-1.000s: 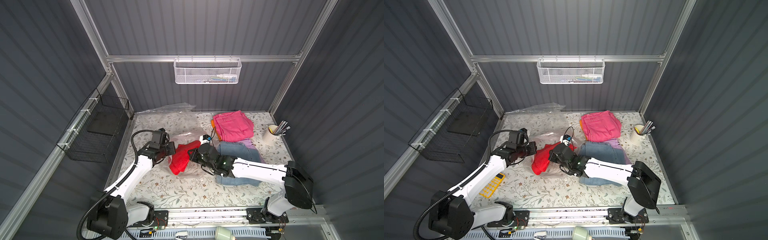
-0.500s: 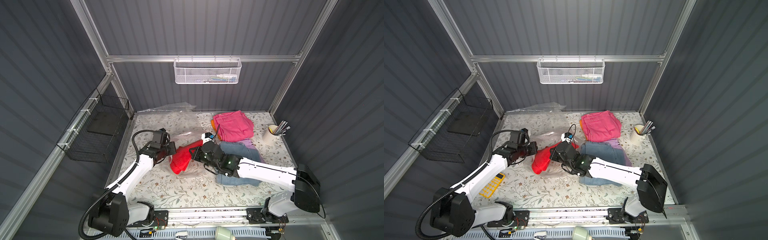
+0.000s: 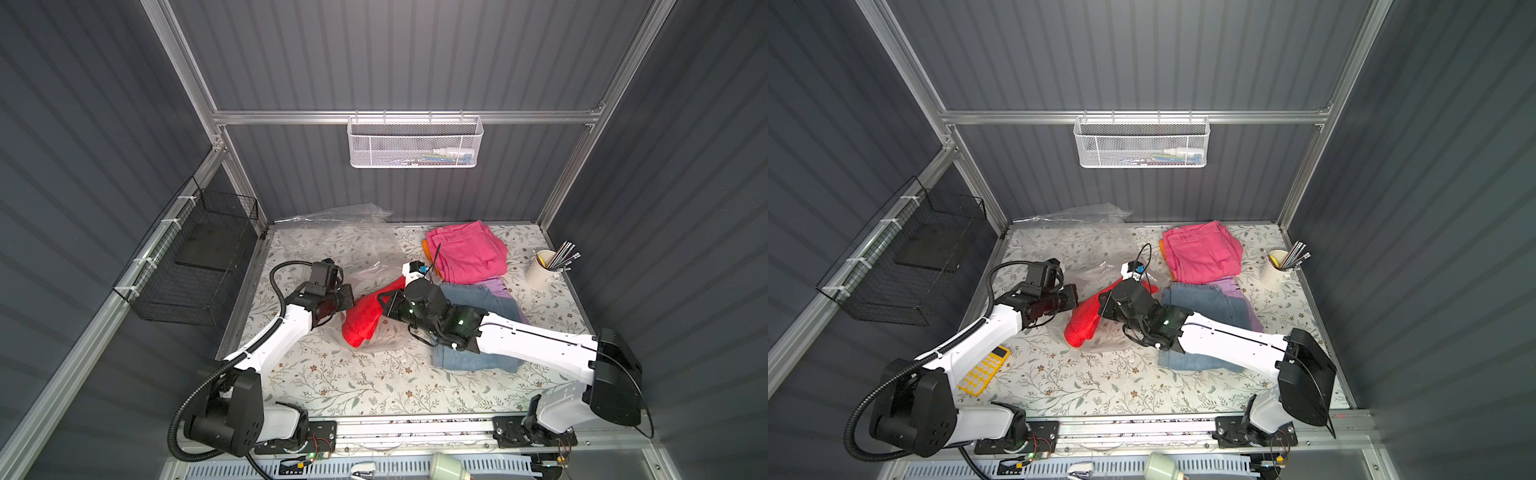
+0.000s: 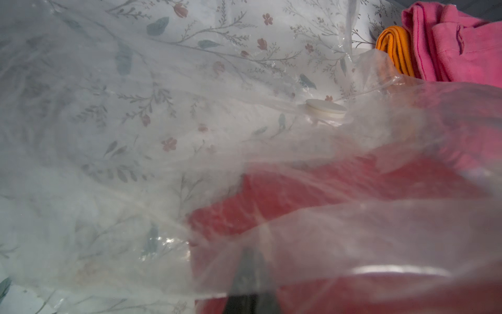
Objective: Take the trousers out of the vacuum bag
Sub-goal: Take out the trousers from the vacuum bag.
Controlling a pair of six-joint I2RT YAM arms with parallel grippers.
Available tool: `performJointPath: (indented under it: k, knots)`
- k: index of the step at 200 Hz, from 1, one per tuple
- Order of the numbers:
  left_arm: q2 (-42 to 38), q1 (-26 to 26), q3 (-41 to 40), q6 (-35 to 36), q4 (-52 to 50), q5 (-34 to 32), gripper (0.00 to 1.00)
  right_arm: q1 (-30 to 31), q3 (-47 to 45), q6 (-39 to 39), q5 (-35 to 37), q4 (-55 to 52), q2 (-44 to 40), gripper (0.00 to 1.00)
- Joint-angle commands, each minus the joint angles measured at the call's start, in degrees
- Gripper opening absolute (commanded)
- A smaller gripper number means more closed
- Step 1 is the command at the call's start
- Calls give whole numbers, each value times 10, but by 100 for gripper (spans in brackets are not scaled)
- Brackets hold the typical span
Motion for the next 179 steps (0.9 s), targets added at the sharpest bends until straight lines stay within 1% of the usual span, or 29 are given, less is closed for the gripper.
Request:
performJointPath:
  k: [1,65,91,114,139,179]
  knots:
    - [17,4,1,-7,11,-11,0,-2,50,-26,3,71,-46,0]
    - [42,4,-9,-13,30,-30,0,-36,93,-68,2,36,-80,0]
    - [54,4,-17,-14,38,-37,0,-52,127,-78,-16,20,-86,0]
    - [65,4,-17,-13,40,-39,0,-56,157,-103,-19,5,-90,0]
    - [73,4,-20,-14,48,-45,0,-74,172,-111,-33,-4,-99,0]
    - [81,4,-24,-19,51,-47,0,-80,211,-118,-52,-2,-84,0]
